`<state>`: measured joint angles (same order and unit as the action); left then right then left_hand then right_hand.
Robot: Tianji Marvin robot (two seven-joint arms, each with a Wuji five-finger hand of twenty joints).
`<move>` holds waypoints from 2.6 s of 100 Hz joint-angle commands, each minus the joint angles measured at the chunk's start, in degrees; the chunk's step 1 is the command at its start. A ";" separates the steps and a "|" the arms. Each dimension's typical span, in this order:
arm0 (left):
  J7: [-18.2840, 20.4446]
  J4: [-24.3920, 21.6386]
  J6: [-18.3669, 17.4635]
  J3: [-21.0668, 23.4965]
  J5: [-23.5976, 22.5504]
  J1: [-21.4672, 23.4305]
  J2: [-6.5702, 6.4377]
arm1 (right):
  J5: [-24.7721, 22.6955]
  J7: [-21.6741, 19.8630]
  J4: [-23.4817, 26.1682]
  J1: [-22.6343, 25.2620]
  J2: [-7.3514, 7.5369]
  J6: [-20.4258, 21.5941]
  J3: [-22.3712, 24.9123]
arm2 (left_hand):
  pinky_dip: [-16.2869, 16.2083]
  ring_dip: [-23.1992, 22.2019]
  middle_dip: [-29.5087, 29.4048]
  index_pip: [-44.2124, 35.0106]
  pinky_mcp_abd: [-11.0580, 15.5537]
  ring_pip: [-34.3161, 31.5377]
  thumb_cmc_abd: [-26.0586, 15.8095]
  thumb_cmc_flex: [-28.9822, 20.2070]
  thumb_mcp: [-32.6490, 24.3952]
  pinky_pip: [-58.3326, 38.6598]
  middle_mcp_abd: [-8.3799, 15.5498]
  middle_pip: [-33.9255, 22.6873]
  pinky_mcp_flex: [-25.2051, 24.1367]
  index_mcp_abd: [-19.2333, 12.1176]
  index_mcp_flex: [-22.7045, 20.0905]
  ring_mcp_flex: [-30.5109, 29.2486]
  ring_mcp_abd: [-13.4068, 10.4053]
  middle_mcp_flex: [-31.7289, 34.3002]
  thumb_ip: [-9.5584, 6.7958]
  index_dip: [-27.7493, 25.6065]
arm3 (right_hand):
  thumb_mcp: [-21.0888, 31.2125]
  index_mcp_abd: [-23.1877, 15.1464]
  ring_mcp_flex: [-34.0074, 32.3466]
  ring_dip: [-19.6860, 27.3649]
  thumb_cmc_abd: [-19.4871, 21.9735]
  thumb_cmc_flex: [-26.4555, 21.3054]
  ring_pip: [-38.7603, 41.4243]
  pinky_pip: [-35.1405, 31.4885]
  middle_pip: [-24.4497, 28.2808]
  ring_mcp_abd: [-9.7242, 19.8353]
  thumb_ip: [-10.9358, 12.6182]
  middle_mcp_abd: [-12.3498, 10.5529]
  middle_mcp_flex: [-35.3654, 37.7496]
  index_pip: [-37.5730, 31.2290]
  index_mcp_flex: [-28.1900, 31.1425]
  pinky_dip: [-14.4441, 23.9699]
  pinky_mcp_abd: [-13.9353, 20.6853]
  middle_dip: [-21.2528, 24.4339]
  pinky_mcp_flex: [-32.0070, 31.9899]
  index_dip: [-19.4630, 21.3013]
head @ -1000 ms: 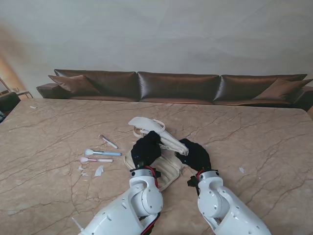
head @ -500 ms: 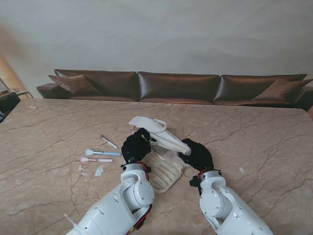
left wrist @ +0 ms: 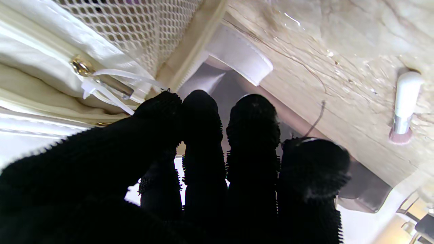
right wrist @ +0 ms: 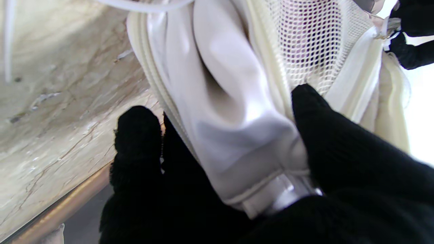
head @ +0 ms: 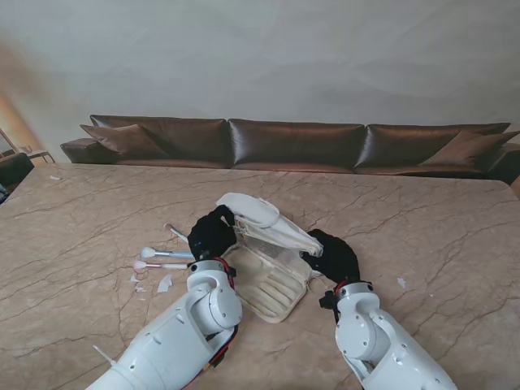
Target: Pack the cosmetics bag
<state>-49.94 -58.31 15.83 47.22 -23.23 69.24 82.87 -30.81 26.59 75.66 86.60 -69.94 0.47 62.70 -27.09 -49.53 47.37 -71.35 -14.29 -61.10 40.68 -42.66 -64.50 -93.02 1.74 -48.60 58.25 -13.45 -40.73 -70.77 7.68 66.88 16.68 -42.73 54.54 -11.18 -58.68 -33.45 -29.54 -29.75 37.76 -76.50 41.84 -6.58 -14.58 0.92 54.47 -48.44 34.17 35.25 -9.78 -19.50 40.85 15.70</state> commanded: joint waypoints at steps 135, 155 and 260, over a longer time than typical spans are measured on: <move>12.76 -11.22 1.34 3.95 -2.25 5.28 -6.26 | 0.85 2.03 -2.77 -0.40 -0.30 -2.85 -1.50 | 0.77 -0.73 3.59 -0.87 -3.88 3.29 -0.83 0.86 -7.74 -4.33 1.38 7.19 -1.15 0.21 -2.36 -0.40 5.11 2.16 -0.65 2.59 | 9.82 -1.11 -3.52 -0.59 3.20 -9.27 2.17 -3.40 1.48 1.06 0.55 -1.75 7.20 -8.42 7.24 -1.18 0.87 0.36 2.24 0.96; 14.67 -14.99 -0.75 4.46 0.07 8.53 -6.71 | 1.44 2.13 -2.69 -0.97 -0.59 -3.50 -2.38 | 0.54 -1.16 3.28 2.30 -4.77 4.95 -1.20 4.25 -7.69 -3.60 -0.92 11.50 -3.53 2.26 -2.67 1.36 6.22 1.57 -0.71 6.64 | 10.01 -0.91 -3.51 -0.50 3.26 -9.23 2.22 -3.66 1.40 1.00 0.48 -1.72 7.21 -8.40 7.19 -1.30 0.74 0.41 2.27 0.58; 17.00 -16.74 -6.78 3.54 -6.31 12.48 -9.67 | 2.03 1.50 -1.38 -0.92 -0.62 -4.76 -1.83 | -11.72 14.87 -30.23 46.06 -7.56 33.22 -23.55 20.96 11.88 23.56 -9.85 27.45 -37.85 18.18 -0.42 27.12 7.71 -23.97 -16.76 26.16 | 10.00 -0.99 -3.10 -0.38 3.15 -8.86 2.50 -4.80 1.42 0.76 0.26 -1.79 6.90 -8.44 6.80 -1.57 0.50 0.23 2.02 -0.14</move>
<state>-32.57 -74.21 8.64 50.47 -29.06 81.06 73.34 -28.85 28.18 74.74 84.68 -70.44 -3.92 60.88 -38.86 -35.42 18.45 -26.92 -20.87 -28.90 19.57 -24.02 -53.08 -69.55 -7.15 -22.54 20.94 3.65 -39.64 -44.13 15.28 44.55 1.41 -17.61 57.48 -11.75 -60.82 -33.55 -31.28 -30.87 38.89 -79.49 41.89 -6.49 -14.67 0.92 57.07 -51.87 37.24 33.93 -9.75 -19.49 42.84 15.68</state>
